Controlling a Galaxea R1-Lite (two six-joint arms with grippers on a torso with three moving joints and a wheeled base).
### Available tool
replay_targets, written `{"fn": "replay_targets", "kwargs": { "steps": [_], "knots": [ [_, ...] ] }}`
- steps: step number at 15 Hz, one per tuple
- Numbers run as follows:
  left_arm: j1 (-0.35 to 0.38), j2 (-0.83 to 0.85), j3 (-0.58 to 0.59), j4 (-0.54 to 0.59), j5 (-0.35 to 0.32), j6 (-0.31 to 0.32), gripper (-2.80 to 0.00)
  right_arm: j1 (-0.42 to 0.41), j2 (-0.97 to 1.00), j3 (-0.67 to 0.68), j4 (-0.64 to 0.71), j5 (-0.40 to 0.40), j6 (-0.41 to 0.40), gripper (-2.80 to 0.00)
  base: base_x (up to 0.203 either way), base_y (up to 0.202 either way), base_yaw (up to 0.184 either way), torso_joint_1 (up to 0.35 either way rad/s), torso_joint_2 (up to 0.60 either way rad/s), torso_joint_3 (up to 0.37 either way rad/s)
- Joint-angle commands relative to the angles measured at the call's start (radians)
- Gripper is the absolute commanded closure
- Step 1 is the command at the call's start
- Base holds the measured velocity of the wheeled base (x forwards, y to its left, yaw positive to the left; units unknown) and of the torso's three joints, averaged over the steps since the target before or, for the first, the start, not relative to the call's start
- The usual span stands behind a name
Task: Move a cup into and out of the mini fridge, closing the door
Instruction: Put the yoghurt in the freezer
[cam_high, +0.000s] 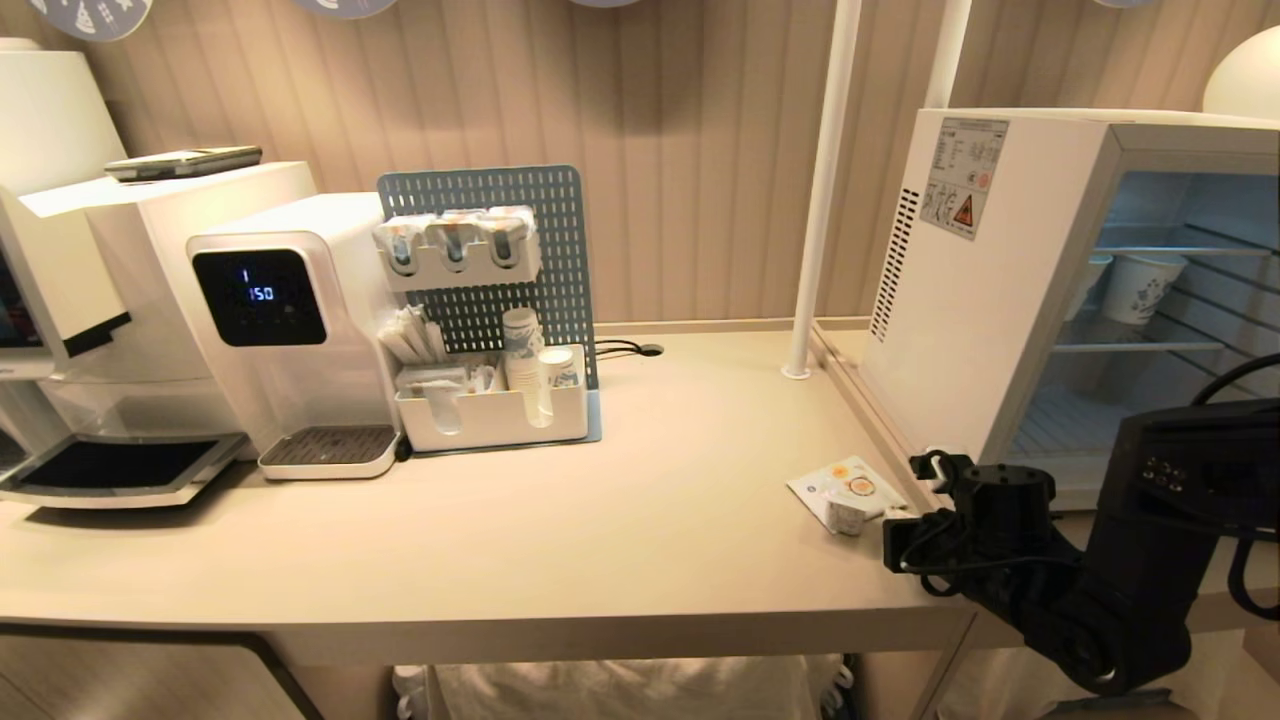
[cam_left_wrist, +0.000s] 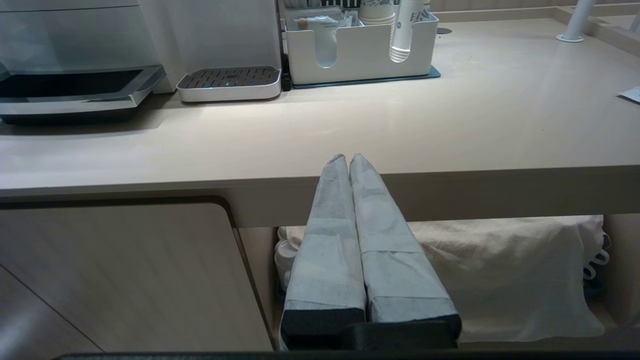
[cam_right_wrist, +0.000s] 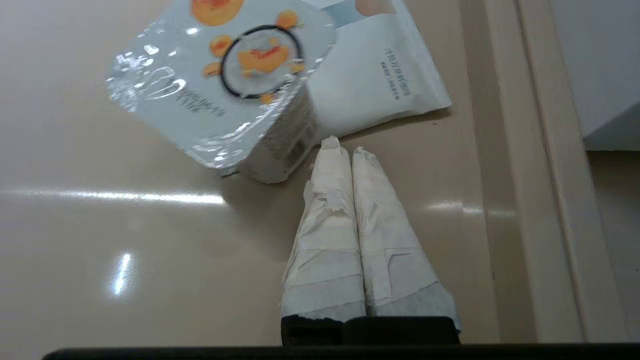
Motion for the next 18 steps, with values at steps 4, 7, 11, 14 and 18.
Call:
{"fn": "replay_targets", "kwargs": {
  "steps": [4, 7, 11, 14, 18],
  "knots": [
    [0.0, -0.002, 0.001, 0.0, 0.001, 0.002, 0.0, -0.001, -0.017, 0.033, -0.015, 0.022, -0.006, -2.8, 0.0, 0.0, 0.0, 0.0, 0.0, 0.0],
    [-0.001, -0.002, 0.001, 0.0, 0.001, 0.002, 0.0, -0.015, -0.044, 0.086, -0.02, 0.031, -0.007, -2.8, 0.0, 0.0, 0.0, 0.0, 0.0, 0.0],
    [-0.001, -0.002, 0.001, 0.0, 0.001, 0.002, 0.0, -0.018, -0.107, 0.14, -0.023, 0.067, -0.009, -2.8, 0.0, 0.0, 0.0, 0.0, 0.0, 0.0],
    [0.0, -0.002, 0.001, 0.0, -0.001, 0.0, 0.0, -0.001, -0.078, 0.08, -0.011, 0.081, -0.026, -2.8, 0.0, 0.0, 0.0, 0.0, 0.0, 0.0],
    [0.0, -0.002, 0.002, 0.0, 0.0, -0.007, 0.0, 0.028, 0.011, -0.03, -0.015, 0.089, -0.029, -2.8, 0.0, 0.0, 0.0, 0.0, 0.0, 0.0]
  ]
}}
